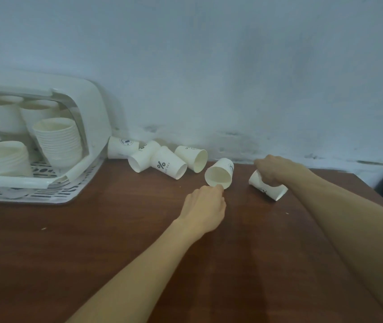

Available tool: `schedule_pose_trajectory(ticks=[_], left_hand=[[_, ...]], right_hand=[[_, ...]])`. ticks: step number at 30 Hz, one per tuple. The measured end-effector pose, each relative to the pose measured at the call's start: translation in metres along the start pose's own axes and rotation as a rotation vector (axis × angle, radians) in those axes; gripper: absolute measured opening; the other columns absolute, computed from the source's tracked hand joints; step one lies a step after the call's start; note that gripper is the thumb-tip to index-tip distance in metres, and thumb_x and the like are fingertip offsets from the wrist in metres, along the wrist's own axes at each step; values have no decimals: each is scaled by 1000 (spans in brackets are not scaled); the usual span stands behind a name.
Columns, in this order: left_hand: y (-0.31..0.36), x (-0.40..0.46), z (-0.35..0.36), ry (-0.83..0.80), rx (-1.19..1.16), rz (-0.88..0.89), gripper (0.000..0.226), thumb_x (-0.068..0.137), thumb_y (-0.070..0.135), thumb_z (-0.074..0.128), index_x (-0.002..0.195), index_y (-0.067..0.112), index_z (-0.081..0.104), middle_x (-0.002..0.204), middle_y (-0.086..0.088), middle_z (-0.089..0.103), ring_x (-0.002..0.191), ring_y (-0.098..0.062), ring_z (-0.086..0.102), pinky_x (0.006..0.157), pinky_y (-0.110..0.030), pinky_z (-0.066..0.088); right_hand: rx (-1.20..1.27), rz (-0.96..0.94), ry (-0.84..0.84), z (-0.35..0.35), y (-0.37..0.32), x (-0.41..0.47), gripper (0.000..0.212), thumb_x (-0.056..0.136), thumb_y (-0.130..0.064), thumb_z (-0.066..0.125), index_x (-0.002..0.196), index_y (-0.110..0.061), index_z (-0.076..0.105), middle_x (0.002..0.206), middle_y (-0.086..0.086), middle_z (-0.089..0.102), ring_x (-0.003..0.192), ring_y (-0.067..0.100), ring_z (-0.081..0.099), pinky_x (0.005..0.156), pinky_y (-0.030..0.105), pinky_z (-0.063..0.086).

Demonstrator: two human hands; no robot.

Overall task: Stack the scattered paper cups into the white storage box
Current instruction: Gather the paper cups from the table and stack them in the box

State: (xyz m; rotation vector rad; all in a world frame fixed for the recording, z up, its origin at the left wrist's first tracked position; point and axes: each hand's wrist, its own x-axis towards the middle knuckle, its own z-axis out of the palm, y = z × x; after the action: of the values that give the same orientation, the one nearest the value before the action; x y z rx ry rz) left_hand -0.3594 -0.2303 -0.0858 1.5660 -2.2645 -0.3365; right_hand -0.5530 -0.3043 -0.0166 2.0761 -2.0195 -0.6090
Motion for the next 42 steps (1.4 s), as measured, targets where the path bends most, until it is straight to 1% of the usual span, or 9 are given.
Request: schedule_pose_trajectory(ticks=[5,8,13,19,23,27,33,37,42], left_hand=[[13,2,9,-16,-71,-83,26,99,28,39,116,14,54,110,-12,62,99,-35,59,82,-43,48],[25,8,13,25,-98,-171,22,99,27,41,107,12,55,107,-12,62,98,-34,59,78,-40,46],[45,26,15,128,-180,-382,23,100,25,44,110,10,58,112,-11,64,103,-31,60,81,-39,47],[55,46,21,129,-255,-449,32,97,34,50,115,9,58,115,-10,63,108,-30,59,85,-36,46],[57,57,30,163,-268,-472,32,96,34,53,115,9,59,115,-9,64,107,-29,61,84,-36,47],[56,65,32,242,-277,-494,26,98,23,50,118,8,58,114,-8,63,104,-28,62,81,-35,48],[47,54,25,336,-254,-350,15,91,9,49,103,15,43,96,-7,60,88,-34,60,65,-36,37],[35,36,3,298,-91,-190,9,92,10,49,100,13,52,88,-5,58,86,-32,62,63,-33,36],[36,-1,-37,298,120,-1,11,95,12,46,100,14,55,91,-10,65,86,-35,61,63,-35,36]], right_hand=[[51,-14,36,1,10,-11,22,93,-9,41,113,-15,47,106,8,51,84,26,48,67,33,40],[94,-7,86,1,16,-23,25,92,-11,44,116,-14,51,105,9,52,91,28,55,66,32,39],[139,-8,167,7,20,-44,25,91,-10,46,116,-8,47,109,15,55,99,35,59,67,34,37],[181,-56,201,11,9,-69,15,97,-24,40,95,-11,32,90,11,50,85,35,56,63,35,36],[139,-72,209,11,9,-82,22,99,-28,35,107,-8,38,98,14,56,91,36,59,64,35,36],[165,-72,218,14,14,-88,19,99,-29,35,104,-10,35,90,10,52,75,32,47,63,35,36],[210,-69,217,16,7,-97,13,99,-24,34,98,-13,28,86,8,46,72,30,42,63,34,35],[179,-75,223,11,0,-108,20,95,-17,42,113,-10,36,100,12,59,72,30,43,63,34,36],[190,-94,281,-10,-7,-134,19,97,-21,38,112,-9,37,99,13,60,74,34,49,62,35,37]])
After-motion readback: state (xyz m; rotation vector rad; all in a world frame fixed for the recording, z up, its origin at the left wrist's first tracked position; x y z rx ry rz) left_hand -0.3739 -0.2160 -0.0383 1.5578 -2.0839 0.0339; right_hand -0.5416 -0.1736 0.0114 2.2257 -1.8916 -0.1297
